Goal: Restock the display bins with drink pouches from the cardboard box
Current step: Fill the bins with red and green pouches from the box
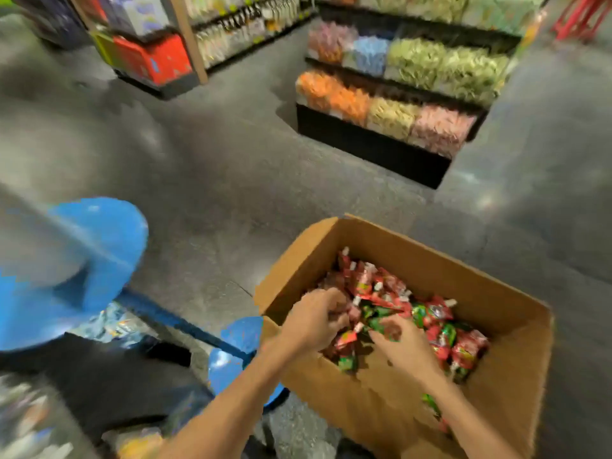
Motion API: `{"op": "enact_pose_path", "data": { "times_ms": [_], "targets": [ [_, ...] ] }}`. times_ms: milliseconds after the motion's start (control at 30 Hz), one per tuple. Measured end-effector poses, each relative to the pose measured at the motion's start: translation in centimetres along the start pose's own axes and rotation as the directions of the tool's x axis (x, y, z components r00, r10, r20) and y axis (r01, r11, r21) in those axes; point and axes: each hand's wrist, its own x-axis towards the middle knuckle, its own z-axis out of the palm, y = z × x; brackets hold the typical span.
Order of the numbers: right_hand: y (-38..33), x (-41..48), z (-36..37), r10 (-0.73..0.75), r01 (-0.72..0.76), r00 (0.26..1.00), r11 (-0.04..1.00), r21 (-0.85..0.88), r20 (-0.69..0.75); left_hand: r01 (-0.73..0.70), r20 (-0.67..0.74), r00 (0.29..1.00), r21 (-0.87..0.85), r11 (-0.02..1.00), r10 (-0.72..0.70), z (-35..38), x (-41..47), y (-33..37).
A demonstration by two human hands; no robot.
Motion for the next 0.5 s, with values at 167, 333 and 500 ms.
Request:
{"op": "enact_pose_path", "data": {
  "times_ms": [167,333,500],
  "targets": [
    [9.7,5.4,-0.2,0.287,-0.282,0.95,0.958,-0.058,0.124,0.232,0.255,0.938,0.038,0.972,-0.234,9.2,8.3,-2.0],
    [15.7,9.3,-0.7,0.415,-0.4,0.905,0.904,-0.149,0.089,0.413,0.275,0.875,0.003,0.911,-0.398,15.0,14.1,-3.9],
    [18.1,13.7,-1.6,0.255,-0.283,0.959,0.887,-0.365,-0.124,0.509,0.136,0.859,-0.114,0.853,-0.494,18.7,20.9,-3.7]
  ]
}}
